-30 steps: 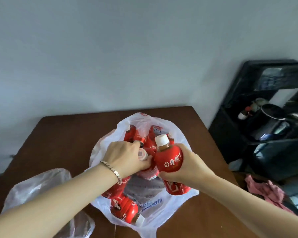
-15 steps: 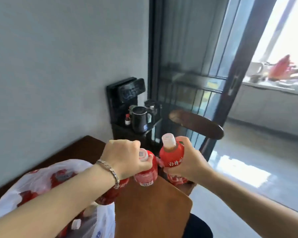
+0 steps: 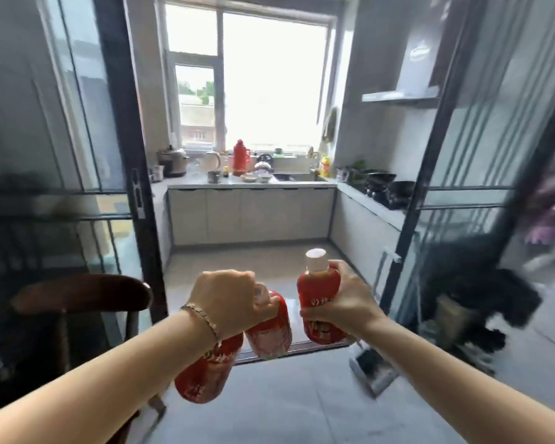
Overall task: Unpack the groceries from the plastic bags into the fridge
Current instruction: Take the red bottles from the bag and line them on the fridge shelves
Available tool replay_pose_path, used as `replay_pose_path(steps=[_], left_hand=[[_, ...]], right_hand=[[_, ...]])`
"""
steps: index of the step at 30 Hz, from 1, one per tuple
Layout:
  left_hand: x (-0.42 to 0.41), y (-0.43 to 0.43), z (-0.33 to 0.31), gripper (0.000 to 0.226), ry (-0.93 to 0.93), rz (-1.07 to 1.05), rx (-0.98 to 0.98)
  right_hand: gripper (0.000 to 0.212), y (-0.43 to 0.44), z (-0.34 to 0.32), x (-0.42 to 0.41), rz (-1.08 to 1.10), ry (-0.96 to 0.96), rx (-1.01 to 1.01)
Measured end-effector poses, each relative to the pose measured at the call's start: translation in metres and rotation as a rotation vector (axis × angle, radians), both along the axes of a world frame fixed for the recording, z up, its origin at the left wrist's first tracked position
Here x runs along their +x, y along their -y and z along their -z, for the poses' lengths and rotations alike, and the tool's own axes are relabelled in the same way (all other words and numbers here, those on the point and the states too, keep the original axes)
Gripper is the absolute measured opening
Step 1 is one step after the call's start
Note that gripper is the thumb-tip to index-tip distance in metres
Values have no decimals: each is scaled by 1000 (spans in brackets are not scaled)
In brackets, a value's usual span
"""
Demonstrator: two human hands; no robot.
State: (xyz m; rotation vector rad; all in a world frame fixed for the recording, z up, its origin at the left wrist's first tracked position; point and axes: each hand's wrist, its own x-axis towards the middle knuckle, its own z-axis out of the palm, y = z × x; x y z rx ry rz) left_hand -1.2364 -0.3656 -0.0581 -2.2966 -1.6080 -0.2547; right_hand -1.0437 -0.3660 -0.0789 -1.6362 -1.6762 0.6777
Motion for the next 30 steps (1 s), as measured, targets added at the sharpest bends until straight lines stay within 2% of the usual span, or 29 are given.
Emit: replay_pose_path(steps=[4, 10, 16, 22, 30], left_hand=[[163, -50, -14, 48, 24, 171, 30], [343, -87, -35, 46, 112, 451, 36], [517, -119, -45, 48, 170, 712, 24], [678, -154, -48, 49, 96, 947, 25], [905, -186, -101, 49, 152, 1206, 68]], right_hand=[[84, -9, -19, 155, 198, 48, 43], [72, 4, -37, 319, 465, 103, 89], [75, 10, -39, 465, 755, 77, 97], [76, 3, -41, 595, 981, 99, 43], [68, -8, -78, 769, 1277, 113, 128]])
